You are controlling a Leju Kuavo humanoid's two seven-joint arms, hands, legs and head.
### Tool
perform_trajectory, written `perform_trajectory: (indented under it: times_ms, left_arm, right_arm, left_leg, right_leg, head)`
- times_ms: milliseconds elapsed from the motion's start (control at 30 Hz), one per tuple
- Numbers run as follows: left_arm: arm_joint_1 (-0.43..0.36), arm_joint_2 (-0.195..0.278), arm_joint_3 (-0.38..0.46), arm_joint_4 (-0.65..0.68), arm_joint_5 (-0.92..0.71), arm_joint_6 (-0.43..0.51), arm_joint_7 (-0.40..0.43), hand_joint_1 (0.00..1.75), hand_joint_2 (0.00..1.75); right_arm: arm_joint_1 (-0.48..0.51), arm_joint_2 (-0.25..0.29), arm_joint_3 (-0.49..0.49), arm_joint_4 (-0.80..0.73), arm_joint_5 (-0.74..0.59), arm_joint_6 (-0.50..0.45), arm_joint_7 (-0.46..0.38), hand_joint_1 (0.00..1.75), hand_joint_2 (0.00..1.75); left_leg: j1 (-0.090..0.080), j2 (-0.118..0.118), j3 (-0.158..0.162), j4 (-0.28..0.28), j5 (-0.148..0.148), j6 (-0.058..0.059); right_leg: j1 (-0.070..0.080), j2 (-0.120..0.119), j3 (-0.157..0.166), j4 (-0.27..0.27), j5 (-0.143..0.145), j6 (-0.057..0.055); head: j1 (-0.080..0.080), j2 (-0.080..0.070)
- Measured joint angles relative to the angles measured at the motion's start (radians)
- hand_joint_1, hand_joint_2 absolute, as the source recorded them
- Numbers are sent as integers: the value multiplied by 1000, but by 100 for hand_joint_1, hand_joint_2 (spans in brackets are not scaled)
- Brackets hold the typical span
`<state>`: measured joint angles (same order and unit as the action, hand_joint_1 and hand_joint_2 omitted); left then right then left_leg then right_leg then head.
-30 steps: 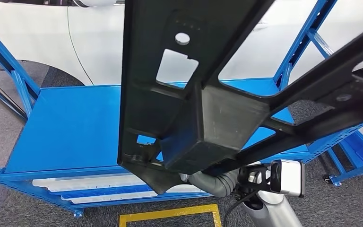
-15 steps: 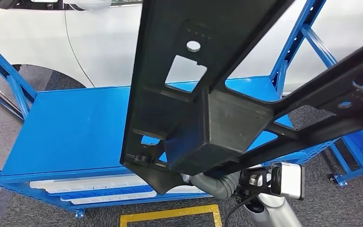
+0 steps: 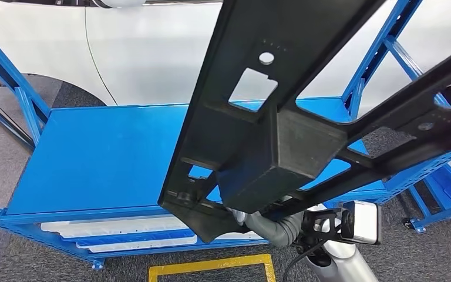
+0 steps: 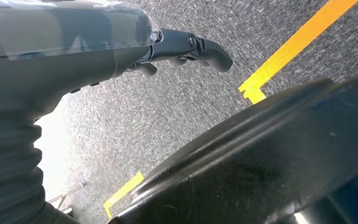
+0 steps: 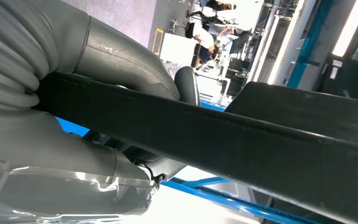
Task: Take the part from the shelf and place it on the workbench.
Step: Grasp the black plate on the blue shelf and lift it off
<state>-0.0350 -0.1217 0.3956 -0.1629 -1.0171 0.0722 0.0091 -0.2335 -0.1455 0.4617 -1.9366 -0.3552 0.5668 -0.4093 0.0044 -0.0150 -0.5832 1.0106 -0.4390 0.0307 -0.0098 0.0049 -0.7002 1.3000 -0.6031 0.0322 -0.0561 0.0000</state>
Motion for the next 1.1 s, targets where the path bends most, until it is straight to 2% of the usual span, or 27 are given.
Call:
perform_trajectory:
  times_ms: [33,67,100,167,200,233,300,333,367,467,500,533,567,633,667,700,800,833,867,900,967,1000,1033,1067,1100]
  left_arm:
    - [0,0,0,0,0,0,0,0,175]
    - [0,0,0,0,0,0,0,0,175]
    - [0,0,0,0,0,1,0,0,175]
    - [0,-1,0,0,1,2,0,0,175]
    - [0,-1,0,0,2,3,0,0,175]
    - [0,-1,0,0,4,3,1,0,175]
    - [1,0,1,0,8,4,1,0,175]
    - [1,1,1,0,11,5,2,0,175]
    - [1,1,1,0,12,7,2,0,175]
    - [0,1,3,0,15,14,3,0,175]
    - [0,2,3,0,15,17,3,0,175]
    - [0,2,4,0,15,20,4,0,175]
    - [1,2,4,0,15,20,5,0,175]
    - [4,2,4,0,15,21,7,0,175]
    - [6,3,4,0,15,21,8,0,175]
    - [7,3,4,0,15,21,8,0,175]
    - [8,3,4,0,15,21,7,0,175]
    - [8,2,4,0,15,22,7,0,175]
    - [8,2,4,0,15,23,7,0,175]
    - [8,1,4,0,15,24,6,0,175]
    - [8,1,4,0,15,25,5,0,175]
    - [8,1,4,0,15,25,5,0,175]
    - [8,1,4,0,15,25,5,0,175]
    - [8,1,4,0,15,25,4,0,175]
    - [7,1,4,0,15,25,4,0,175]
  right_arm:
    - [4,-2,0,3,0,0,-2,175,175]
    - [6,-4,0,5,0,0,-3,175,175]
    - [7,-5,0,7,0,0,-5,175,175]
    - [8,-6,0,9,-1,0,-11,175,175]
    - [9,-6,0,11,-2,0,-15,175,175]
    - [11,-7,0,13,-3,0,-18,175,175]
    - [14,-7,0,20,-6,2,-22,175,175]
    - [15,-7,0,23,-8,4,-23,175,175]
    - [16,-6,0,27,-8,6,-25,175,175]
    - [25,-4,0,38,-5,5,-34,175,175]
    - [30,-4,0,41,-2,5,-35,175,175]
    - [34,-3,0,44,1,4,-37,175,175]
    - [38,-2,0,46,5,4,-38,175,175]
    - [44,2,0,47,14,5,-41,175,175]
    - [46,4,0,47,17,6,-43,175,175]
    - [48,5,-1,47,19,7,-44,175,175]
    - [56,7,-3,47,22,10,-45,175,175]
    - [58,8,-4,47,23,10,-46,175,175]
    - [60,9,-6,48,23,10,-47,175,175]
    - [62,10,-8,49,23,11,-48,175,175]
    - [69,12,-15,53,27,13,-55,175,175]
    - [74,13,-17,55,30,15,-58,175,175]
    - [79,14,-20,57,34,18,-62,175,175]
    - [83,15,-22,58,37,21,-64,175,175]
    - [85,16,-24,59,41,23,-65,175,175]
  left_leg:
    - [0,0,-1,2,0,0]
    - [-1,-1,-1,3,0,-1]
    - [-1,-1,0,5,0,-2]
    - [-3,-3,-1,5,1,-8]
    - [-3,-4,-2,5,3,-13]
    - [-4,-4,-2,3,5,-18]
    - [-4,-4,-5,4,5,-29]
    - [-5,-4,-11,18,-8,-35]
    - [-5,-4,-25,52,-34,-40]
    - [-3,-3,-101,244,-138,-50]
    - [-3,-3,-114,284,-151,-51]
    - [-2,-3,-109,285,-143,-52]
    - [-2,-3,-82,244,-118,-51]
    - [-1,-2,-2,104,-62,-47]
    - [-2,-3,28,48,-46,-42]
    - [-3,-3,42,17,-41,-36]
    - [-6,-6,38,6,-33,-18]
    - [-5,-5,36,3,-28,-12]
    - [-4,-3,33,-1,-22,-5]
    - [-1,-1,30,-4,-16,1]
    - [-2,2,18,-5,-7,7]
    - [-3,2,11,-4,-3,8]
    - [-3,2,4,-3,1,8]
    - [-3,2,-2,-1,4,7]
    - [-3,2,-6,0,7,5]
  right_leg:
    - [0,0,7,-11,16,-1]
    - [0,0,35,-64,49,-4]
    - [0,0,74,-142,83,-8]
    - [5,1,133,-262,125,-17]
    - [8,2,142,-286,130,-21]
    - [10,2,141,-289,132,-25]
    - [6,0,140,-295,140,-36]
    - [3,-2,139,-299,145,-42]
    - [1,-4,138,-303,149,-47]
    - [3,-8,130,-303,155,-54]
    - [4,-9,127,-302,157,-55]
    - [5,-9,124,-300,158,-54]
    - [5,-9,122,-297,159,-54]
    - [5,-7,120,-291,158,-51]
    - [7,-6,118,-287,158,-47]
    - [9,-6,114,-284,160,-43]
    - [10,-5,105,-283,168,-25]
    - [9,-4,102,-280,165,-19]
    - [7,-4,95,-264,151,-13]
    - [5,-3,81,-230,124,-7]
    - [1,-4,32,-107,47,4]
    - [-1,-4,9,-46,19,7]
    - [-2,-4,-2,-9,6,9]
    - [-3,-4,7,-12,14,9]
    - [-3,-4,37,-55,36,7]
  head:
    - [0,0]
    - [0,0]
    - [0,0]
    - [0,0]
    - [0,0]
    - [0,0]
    - [0,0]
    - [0,0]
    - [0,0]
    - [0,0]
    - [0,0]
    - [0,0]
    - [0,0]
    - [0,0]
    - [0,0]
    - [0,0]
    - [0,0]
    - [0,0]
    - [0,0]
    - [0,0]
    - [0,0]
    - [0,0]
    - [0,0]
    - [0,0]
    - [0,0]
